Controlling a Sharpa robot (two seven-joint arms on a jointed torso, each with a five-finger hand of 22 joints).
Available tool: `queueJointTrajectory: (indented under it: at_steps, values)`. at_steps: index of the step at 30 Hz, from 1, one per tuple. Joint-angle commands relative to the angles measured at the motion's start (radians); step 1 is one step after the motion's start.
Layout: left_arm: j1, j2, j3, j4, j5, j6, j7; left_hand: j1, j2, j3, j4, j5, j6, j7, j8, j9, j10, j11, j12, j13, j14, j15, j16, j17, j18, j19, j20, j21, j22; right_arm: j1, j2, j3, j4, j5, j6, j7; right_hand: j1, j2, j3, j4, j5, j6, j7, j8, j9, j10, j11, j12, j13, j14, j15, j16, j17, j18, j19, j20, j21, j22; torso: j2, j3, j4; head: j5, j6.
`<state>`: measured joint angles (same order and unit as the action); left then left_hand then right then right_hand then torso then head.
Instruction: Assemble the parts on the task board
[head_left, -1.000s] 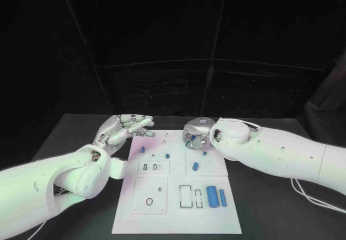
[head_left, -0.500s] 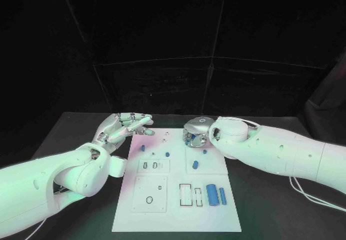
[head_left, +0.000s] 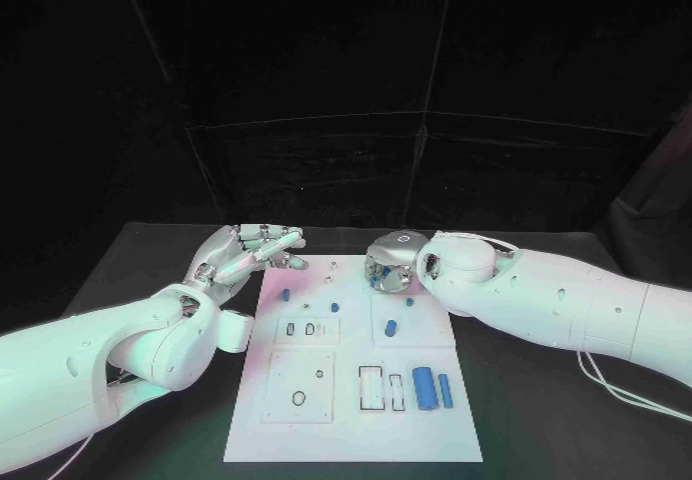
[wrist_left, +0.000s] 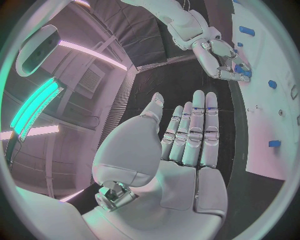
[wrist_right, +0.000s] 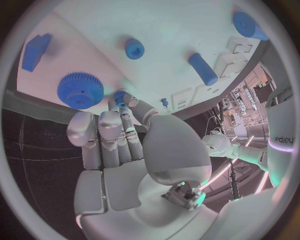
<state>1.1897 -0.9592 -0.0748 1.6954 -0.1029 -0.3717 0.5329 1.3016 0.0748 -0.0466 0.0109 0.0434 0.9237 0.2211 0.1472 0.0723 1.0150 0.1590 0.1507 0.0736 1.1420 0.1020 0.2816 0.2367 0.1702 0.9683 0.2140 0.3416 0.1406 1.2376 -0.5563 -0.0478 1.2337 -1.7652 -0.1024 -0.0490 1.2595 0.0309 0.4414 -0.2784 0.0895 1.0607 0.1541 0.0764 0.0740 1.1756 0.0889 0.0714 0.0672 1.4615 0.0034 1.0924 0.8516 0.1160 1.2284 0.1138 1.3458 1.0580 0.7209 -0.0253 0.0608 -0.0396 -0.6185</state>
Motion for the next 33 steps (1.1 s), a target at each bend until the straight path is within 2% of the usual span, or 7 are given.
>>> queueJointTrajectory:
  at_steps: [1,7,11,17,27,33]
  values:
    - [0.002,-0.001,0.001,0.001,-0.006,0.014,0.002,0.002,0.012,0.000,-0.006,0.005,0.007,0.001,-0.004,-0.001,0.005,0.004,-0.004,-0.002,0.007,0.001,-0.005,0.002,0.013,0.005,-0.001,-0.004,-0.001,0.002,-0.006,0.000,0.017,-0.009,-0.089,0.010,0.011,0.010,0.015,0.002,-0.016,0.016,-0.002,0.008,0.004,0.017,-0.004,0.009,0.004,0.014,-0.003,0.014,0.010,-0.017,0.014,-0.003,0.013,0.018,-0.001,-0.0005,-0.0001,0.001,0.002]
    - [0.003,-0.002,0.001,-0.001,-0.006,0.015,0.001,0.002,0.013,0.000,-0.006,0.005,0.008,0.001,-0.004,-0.001,0.006,0.004,-0.004,-0.002,0.007,0.001,-0.005,0.002,0.013,0.005,-0.001,-0.004,-0.001,0.002,-0.015,0.001,0.044,0.002,-0.193,0.000,0.013,0.005,0.023,0.001,-0.022,0.019,-0.002,0.008,0.005,0.021,-0.005,0.008,0.004,0.013,-0.004,0.020,0.014,-0.019,0.019,-0.004,0.020,0.029,-0.001,-0.0015,0.0004,0.005,0.009]
    - [0.003,-0.001,0.001,-0.003,-0.006,0.016,0.001,0.002,0.013,0.000,-0.006,0.005,0.008,0.001,-0.004,-0.001,0.006,0.004,-0.004,-0.002,0.007,0.001,-0.005,0.002,0.013,0.005,-0.001,-0.004,-0.001,0.002,-0.001,0.001,0.035,0.004,-0.226,-0.026,0.010,-0.006,0.026,-0.001,-0.025,0.019,-0.002,0.006,0.004,0.022,-0.005,0.006,0.004,0.013,-0.004,0.025,0.017,-0.019,0.019,-0.004,0.022,0.031,0.001,-0.0013,0.0019,0.007,0.015]
    - [0.004,0.002,0.001,-0.007,-0.006,0.017,0.001,0.001,0.016,0.001,-0.006,0.005,0.008,0.000,-0.005,-0.002,0.006,0.004,-0.006,-0.002,0.008,0.001,-0.006,0.004,0.013,0.006,-0.001,-0.005,-0.002,0.002,0.040,0.002,-0.004,0.005,-0.253,-0.045,0.008,-0.011,0.028,0.000,-0.026,0.017,-0.001,0.003,0.004,0.021,-0.004,0.004,0.003,0.013,-0.003,0.028,0.019,-0.020,0.020,-0.004,0.024,0.034,0.005,-0.0015,0.0032,0.006,0.020]
    - [0.007,0.009,0.001,-0.011,-0.006,0.019,-0.001,0.000,0.016,0.000,-0.006,0.005,0.009,0.000,-0.006,-0.002,0.007,0.004,-0.007,-0.002,0.008,0.001,-0.007,0.005,0.013,0.007,-0.001,-0.005,-0.002,0.002,0.123,0.002,-0.084,0.027,-0.259,-0.026,0.007,-0.016,0.035,0.001,-0.022,0.012,0.000,-0.001,0.003,0.017,-0.002,0.000,0.002,0.012,-0.002,0.033,0.022,-0.020,0.020,-0.003,0.026,0.037,0.020,-0.0035,0.0119,0.001,0.030]
    - [0.008,0.012,0.001,-0.013,-0.006,0.021,-0.003,0.000,0.016,0.000,-0.006,0.005,0.009,0.000,-0.006,-0.002,0.007,0.004,-0.007,-0.002,0.008,0.001,-0.007,0.005,0.013,0.007,-0.001,-0.005,-0.002,0.002,0.149,0.002,-0.110,0.030,-0.272,-0.020,0.007,-0.015,0.037,0.002,-0.021,0.012,0.000,-0.002,0.002,0.016,-0.002,-0.001,0.002,0.012,-0.002,0.035,0.023,-0.020,0.021,-0.003,0.027,0.038,0.026,-0.0043,0.0159,-0.001,0.037]
